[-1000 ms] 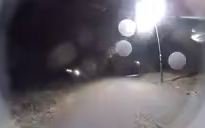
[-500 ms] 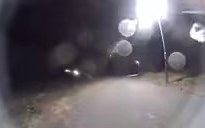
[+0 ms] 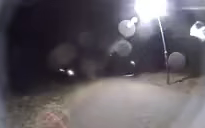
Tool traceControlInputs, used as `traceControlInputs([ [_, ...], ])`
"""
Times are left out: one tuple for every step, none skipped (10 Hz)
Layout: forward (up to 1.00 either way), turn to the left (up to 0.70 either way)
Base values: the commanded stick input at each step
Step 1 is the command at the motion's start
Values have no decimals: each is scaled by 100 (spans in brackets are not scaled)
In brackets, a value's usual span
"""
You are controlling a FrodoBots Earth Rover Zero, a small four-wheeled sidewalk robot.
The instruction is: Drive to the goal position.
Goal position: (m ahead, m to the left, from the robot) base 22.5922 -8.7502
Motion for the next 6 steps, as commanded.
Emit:
traceControlInputs([
  [100, 0],
  [100, 0],
  [100, 0],
  [100, 0],
  [100, 0],
  [100, 0],
])
